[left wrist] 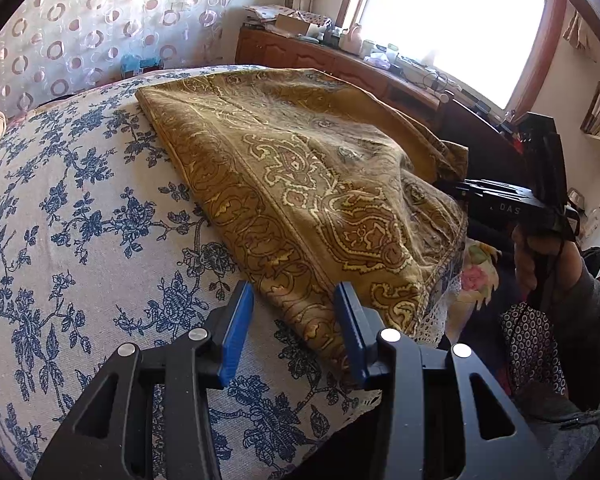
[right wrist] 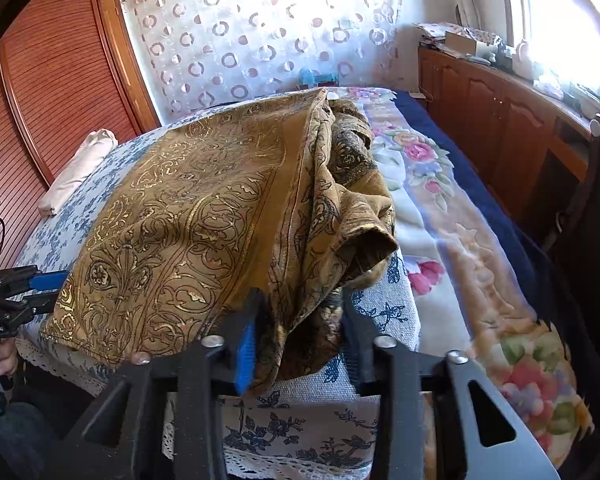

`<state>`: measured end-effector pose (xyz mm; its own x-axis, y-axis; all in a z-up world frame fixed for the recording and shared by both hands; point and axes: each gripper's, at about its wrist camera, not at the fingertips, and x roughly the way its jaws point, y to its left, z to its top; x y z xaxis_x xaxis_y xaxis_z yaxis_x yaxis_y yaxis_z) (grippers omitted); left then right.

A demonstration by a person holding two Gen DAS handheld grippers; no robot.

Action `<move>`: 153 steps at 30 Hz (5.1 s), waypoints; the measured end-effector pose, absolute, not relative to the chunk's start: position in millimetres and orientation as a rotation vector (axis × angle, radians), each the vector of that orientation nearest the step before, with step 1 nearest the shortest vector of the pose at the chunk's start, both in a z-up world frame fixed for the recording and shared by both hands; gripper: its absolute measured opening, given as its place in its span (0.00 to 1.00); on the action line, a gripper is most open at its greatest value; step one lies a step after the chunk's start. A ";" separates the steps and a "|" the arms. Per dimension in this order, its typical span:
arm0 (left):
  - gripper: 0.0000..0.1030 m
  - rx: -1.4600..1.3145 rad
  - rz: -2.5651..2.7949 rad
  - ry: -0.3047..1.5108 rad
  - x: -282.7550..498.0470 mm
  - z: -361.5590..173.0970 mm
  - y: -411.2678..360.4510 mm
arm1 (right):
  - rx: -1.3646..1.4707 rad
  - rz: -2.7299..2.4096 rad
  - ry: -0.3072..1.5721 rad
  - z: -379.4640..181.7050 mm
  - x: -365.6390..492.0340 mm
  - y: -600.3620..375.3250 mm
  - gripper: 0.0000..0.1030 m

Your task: Fold small clothes

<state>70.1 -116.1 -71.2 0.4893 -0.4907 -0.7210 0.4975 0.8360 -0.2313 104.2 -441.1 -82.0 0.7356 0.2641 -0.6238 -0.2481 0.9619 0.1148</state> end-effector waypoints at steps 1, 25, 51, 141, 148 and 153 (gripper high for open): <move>0.43 0.010 -0.606 0.873 69.8 -71.3 -117.7 | 0.024 0.285 0.685 -81.4 103.9 -441.0 0.19; 0.03 -0.135 -0.630 0.649 190.3 36.1 -94.3 | 0.201 0.391 0.480 11.1 157.3 -447.5 0.07; 0.78 -0.064 -0.493 0.693 285.5 8.4 -74.9 | -0.022 0.316 0.618 2.0 280.5 -393.6 0.56; 0.06 -0.459 0.150 0.582 127.9 -31.7 252.7 | -0.491 0.846 0.529 42.4 505.2 119.5 0.39; 0.38 -0.419 0.179 0.591 122.2 -28.2 251.3 | -0.378 0.838 0.412 64.4 456.9 81.0 0.45; 0.77 -0.373 0.196 0.550 115.8 -19.5 248.4 | -0.405 0.922 0.465 39.7 452.2 75.6 0.45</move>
<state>115.8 248.4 -19.5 0.8361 0.0821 -0.5424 -0.2791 0.9149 -0.2917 452.2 75.6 39.7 0.5192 0.6595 -0.5435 -0.8292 0.5429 -0.1334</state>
